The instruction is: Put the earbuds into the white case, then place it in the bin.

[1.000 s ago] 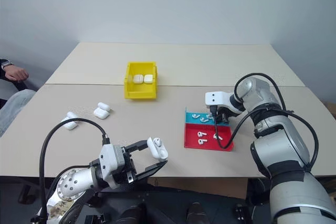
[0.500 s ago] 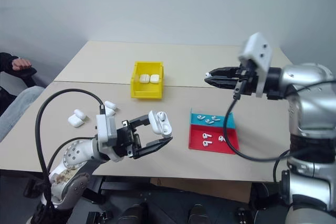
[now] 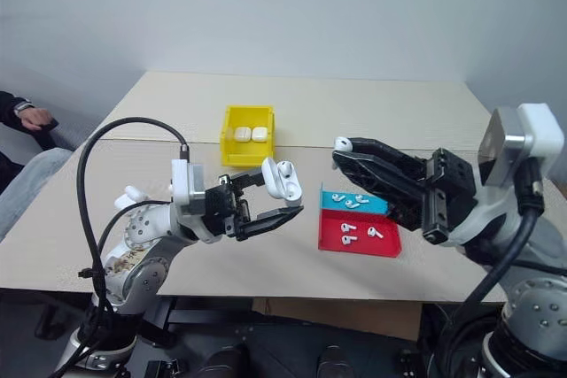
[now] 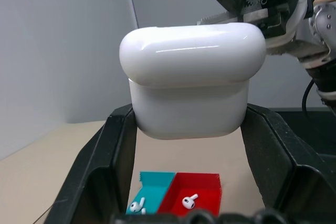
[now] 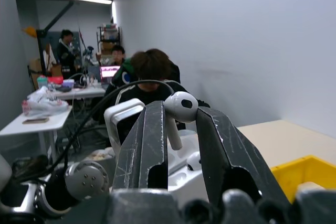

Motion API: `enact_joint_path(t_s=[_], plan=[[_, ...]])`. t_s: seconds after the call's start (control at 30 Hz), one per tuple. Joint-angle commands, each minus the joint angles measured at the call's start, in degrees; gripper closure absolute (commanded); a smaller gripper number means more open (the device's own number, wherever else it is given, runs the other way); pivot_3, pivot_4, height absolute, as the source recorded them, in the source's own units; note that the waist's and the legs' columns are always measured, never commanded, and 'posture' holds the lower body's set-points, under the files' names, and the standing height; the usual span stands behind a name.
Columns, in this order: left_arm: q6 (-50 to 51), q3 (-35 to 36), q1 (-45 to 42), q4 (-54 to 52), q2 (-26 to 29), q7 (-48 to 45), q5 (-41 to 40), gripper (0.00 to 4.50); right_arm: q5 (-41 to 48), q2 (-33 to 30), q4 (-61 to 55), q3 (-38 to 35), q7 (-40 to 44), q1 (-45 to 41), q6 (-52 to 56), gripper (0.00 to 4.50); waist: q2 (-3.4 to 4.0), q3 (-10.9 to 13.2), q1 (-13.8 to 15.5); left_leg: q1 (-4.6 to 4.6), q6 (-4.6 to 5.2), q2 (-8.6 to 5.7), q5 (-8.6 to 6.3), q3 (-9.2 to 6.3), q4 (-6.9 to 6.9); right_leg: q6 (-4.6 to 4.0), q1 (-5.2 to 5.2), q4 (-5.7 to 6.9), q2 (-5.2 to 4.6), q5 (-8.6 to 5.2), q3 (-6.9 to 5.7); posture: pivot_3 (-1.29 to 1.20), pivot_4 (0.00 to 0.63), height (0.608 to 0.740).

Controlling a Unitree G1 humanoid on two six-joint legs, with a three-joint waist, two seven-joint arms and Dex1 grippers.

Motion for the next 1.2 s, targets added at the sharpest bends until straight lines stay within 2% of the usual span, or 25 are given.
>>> enact_joint_path(t_s=[0.03,0.13,0.33,0.63,1.03,1.2], plan=[[0.59,0.77,-0.22,-2.44,-0.33,-1.26,-3.18,1.78,-0.01,0.7,-2.4,4.63,-2.72,0.79,-4.63,3.86,0.0,0.0,0.02,0.0,0.0,0.01,0.0,0.0,-0.04,0.0,0.0,0.0,0.0,0.0,0.0,0.0,0.15,0.74],[1.32,1.05,0.73,-3.09,0.0,-1.73,-4.65,1.78,-4.1,1.13,-2.82,7.95,-1.71,2.81,-8.4,3.86,0.0,0.0,0.16,-0.01,0.0,0.02,0.0,-0.01,-0.07,0.0,-0.02,0.0,0.01,0.0,0.0,0.0,0.15,0.74],[1.11,0.69,1.46,-3.4,-0.39,-1.48,-4.17,1.78,-6.83,-1.03,-1.89,11.88,0.18,3.91,-11.79,3.86,0.0,0.0,0.22,-0.1,0.01,0.02,-0.01,-0.01,-0.07,0.0,-0.01,-0.16,0.01,0.0,-0.01,0.0,0.15,0.74],[0.25,0.21,2.69,-4.51,-1.47,-0.3,-2.81,1.78,-9.77,-2.74,-1.34,14.74,1.71,6.68,-15.07,3.86,0.0,0.0,0.23,-0.17,0.06,0.01,-0.04,0.0,-0.34,-0.01,0.05,-0.88,0.01,0.01,-0.01,0.0,0.15,0.74],[0.3,0.28,3.45,-4.92,-1.03,-0.42,-2.12,1.78,-15.61,-4.6,-2.05,18.53,4.62,9.68,-18.47,3.86,0.0,0.0,0.47,-0.17,0.08,0.0,-0.06,0.01,-0.42,-0.02,0.04,-0.87,0.01,0.01,-0.02,0.0,0.15,0.74],[-0.12,0.2,4.46,-4.93,-0.61,-1.33,-1.62,1.78,-20.69,-5.37,-2.53,20.59,4.88,10.68,-20.74,2.17,-0.01,0.0,0.4,-0.17,0.09,0.0,-0.06,0.01,-0.44,-0.02,0.01,-0.87,0.01,0.01,-0.02,0.0,0.15,0.74]])
